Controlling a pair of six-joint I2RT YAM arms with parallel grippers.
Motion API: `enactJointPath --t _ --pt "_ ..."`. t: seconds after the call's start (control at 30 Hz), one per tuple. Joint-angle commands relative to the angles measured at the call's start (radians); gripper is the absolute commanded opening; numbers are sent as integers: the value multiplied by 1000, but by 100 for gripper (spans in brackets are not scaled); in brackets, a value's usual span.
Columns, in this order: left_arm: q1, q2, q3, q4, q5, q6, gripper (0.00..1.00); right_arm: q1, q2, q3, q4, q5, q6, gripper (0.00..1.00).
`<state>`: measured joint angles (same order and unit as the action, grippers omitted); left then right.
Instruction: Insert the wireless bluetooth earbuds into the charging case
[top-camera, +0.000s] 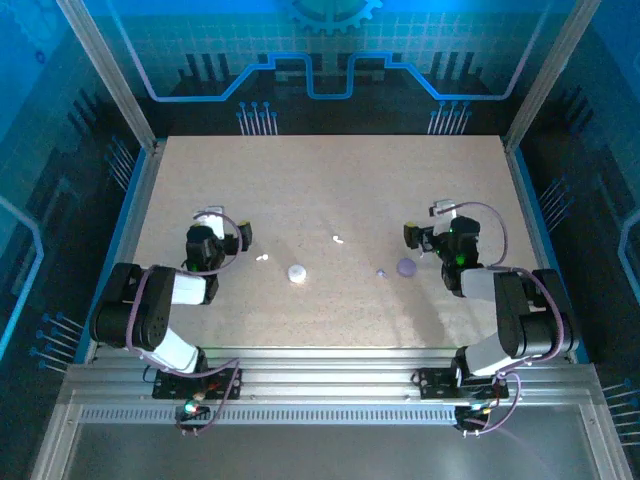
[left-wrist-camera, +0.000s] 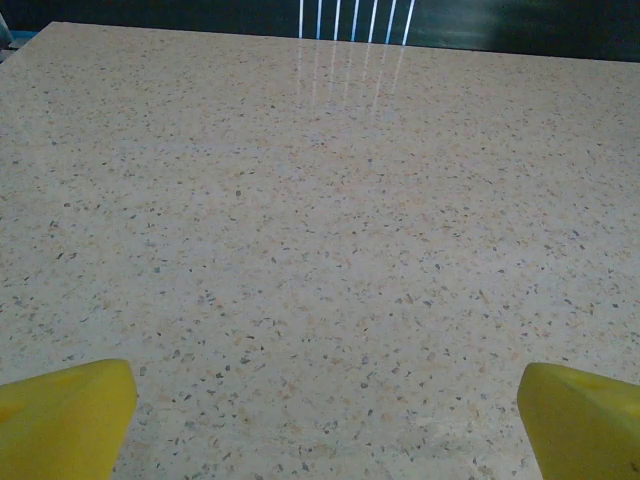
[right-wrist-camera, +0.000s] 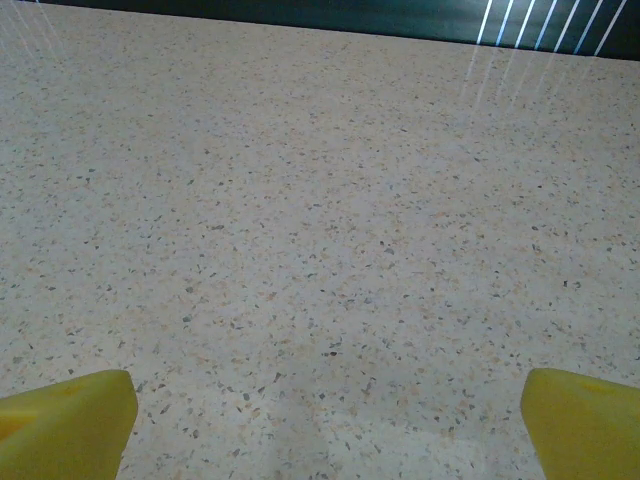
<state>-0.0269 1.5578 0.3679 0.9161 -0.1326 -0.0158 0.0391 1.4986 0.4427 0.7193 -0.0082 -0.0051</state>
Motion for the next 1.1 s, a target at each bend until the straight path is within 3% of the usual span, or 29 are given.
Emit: enactJointPath --t 0.0,1.07 --pt "15 -9 19 -4 25 16 99 3 8 -4 26 -2 -8 100" --pt "15 -10 19 -4 45 25 99 1 8 -6 27 -3 -8 100"
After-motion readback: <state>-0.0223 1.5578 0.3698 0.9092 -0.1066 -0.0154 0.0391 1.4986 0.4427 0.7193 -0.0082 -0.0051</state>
